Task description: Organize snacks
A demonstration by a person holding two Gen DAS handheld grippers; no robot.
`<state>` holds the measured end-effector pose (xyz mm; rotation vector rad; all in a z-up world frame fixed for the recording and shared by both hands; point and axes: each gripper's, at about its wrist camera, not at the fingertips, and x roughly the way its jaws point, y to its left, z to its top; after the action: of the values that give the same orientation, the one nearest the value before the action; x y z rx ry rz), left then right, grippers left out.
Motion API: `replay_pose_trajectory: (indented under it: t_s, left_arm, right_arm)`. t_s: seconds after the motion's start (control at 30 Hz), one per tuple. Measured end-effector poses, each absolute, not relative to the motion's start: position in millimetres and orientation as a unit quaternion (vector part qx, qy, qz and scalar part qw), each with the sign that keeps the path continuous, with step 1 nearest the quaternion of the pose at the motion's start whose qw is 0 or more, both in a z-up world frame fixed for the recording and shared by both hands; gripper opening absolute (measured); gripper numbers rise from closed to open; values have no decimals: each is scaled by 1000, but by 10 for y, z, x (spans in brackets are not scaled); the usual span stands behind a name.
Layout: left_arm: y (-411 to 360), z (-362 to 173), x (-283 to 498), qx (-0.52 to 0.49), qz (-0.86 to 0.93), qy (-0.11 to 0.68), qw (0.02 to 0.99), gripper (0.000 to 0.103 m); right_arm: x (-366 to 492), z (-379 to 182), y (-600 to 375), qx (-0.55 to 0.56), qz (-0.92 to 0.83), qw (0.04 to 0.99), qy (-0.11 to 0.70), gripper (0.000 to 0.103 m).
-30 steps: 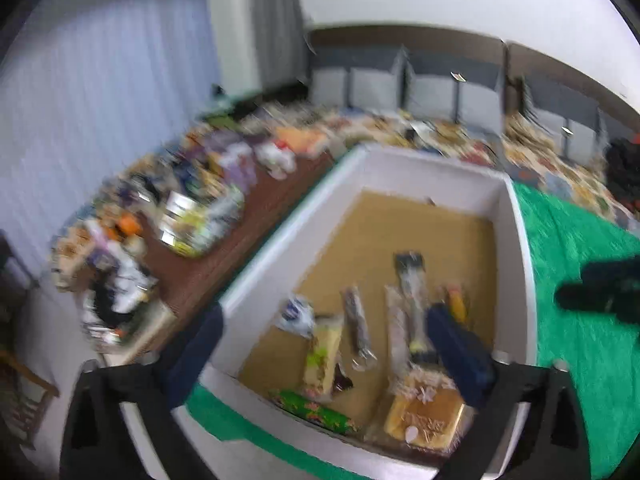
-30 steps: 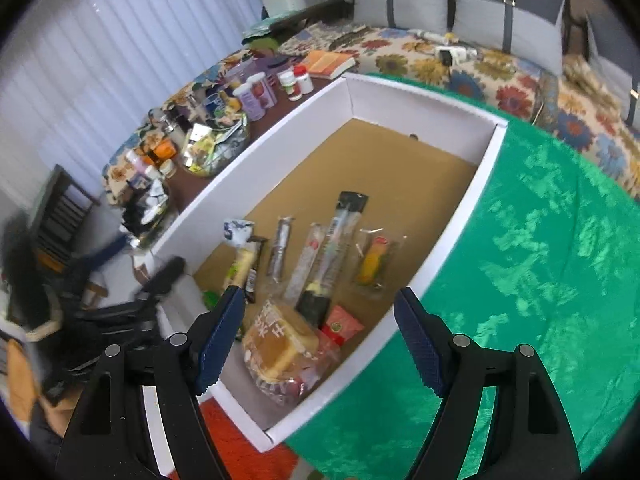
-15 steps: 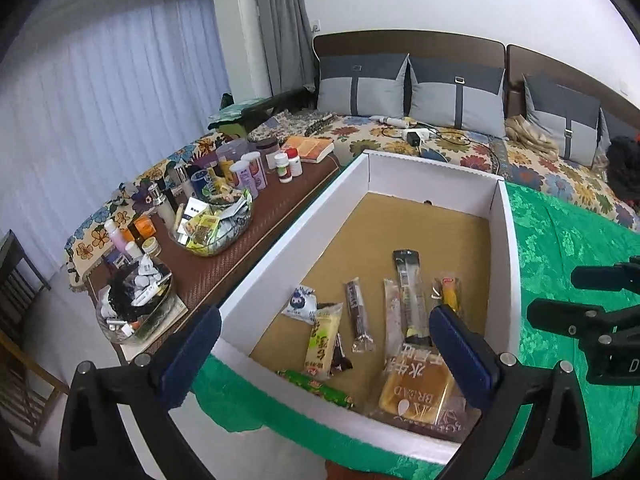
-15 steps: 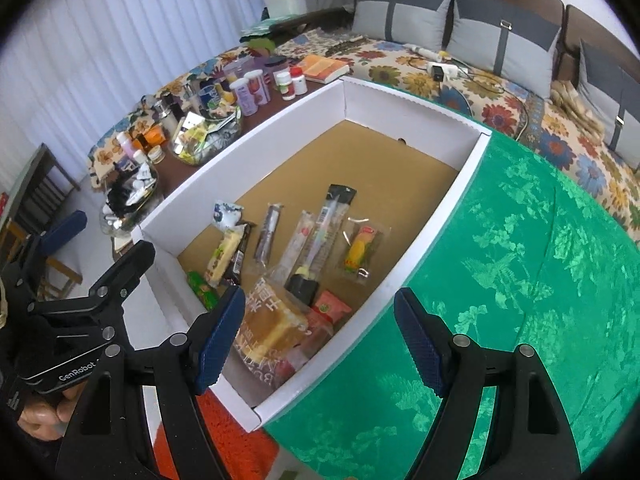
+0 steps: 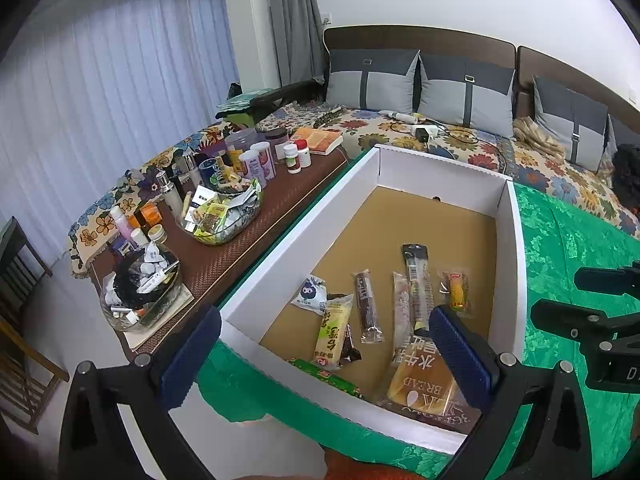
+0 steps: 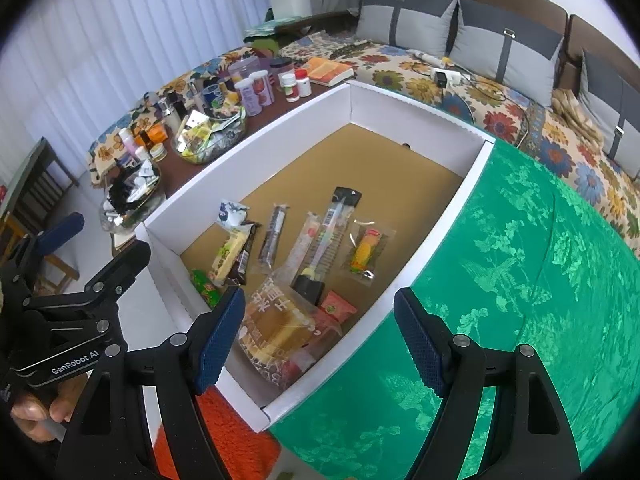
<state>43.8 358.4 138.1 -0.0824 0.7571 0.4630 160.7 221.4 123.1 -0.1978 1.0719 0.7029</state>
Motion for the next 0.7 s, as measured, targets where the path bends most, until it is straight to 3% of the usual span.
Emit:
replay_pose_trajectory:
  t_s: [0.7]
  left_arm:
    - [3586,1333,454,-47,233,372,898,103]
  right_arm:
    - [1603,1201,2323,-94,331,795,500,80]
